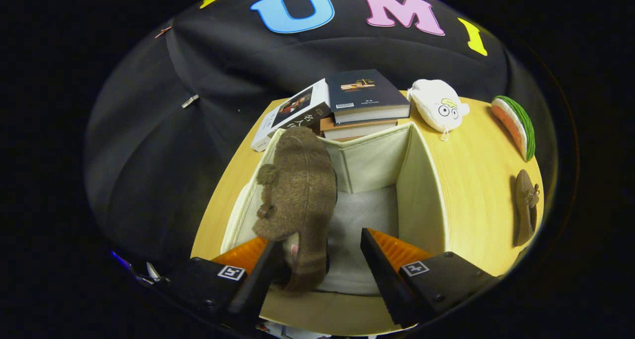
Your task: Open the storage box then place both shoes into the box .Put the left shoe in first, then the right shoe, with the right side of both shoes facing outward in a uniform manner.
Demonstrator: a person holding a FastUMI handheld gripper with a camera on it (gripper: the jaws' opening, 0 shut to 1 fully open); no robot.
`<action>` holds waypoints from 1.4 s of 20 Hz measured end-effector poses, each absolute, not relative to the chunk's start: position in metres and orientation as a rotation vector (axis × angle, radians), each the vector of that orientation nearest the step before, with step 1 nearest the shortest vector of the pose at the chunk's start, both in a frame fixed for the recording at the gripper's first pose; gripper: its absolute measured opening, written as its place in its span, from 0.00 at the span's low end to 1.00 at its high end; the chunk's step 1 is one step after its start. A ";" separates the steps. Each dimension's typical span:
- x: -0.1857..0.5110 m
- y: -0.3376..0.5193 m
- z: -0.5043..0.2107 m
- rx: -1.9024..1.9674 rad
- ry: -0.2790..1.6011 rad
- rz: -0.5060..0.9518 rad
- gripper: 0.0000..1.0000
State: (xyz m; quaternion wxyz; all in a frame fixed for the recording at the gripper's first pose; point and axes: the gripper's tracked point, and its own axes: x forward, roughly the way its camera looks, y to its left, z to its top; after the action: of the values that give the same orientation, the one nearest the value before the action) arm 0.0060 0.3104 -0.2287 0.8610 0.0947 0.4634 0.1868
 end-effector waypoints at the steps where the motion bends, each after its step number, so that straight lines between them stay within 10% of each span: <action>1: 0.003 0.309 -0.224 0.188 0.965 0.408 0.98; 12: 0.052 0.190 -0.098 0.257 0.598 0.305 0.98; 28: 0.029 -0.154 -0.219 0.027 0.720 0.031 0.98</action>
State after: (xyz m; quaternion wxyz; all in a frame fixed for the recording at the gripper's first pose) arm 0.0293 -0.1535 -0.2191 0.9357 0.0134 0.3522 0.0152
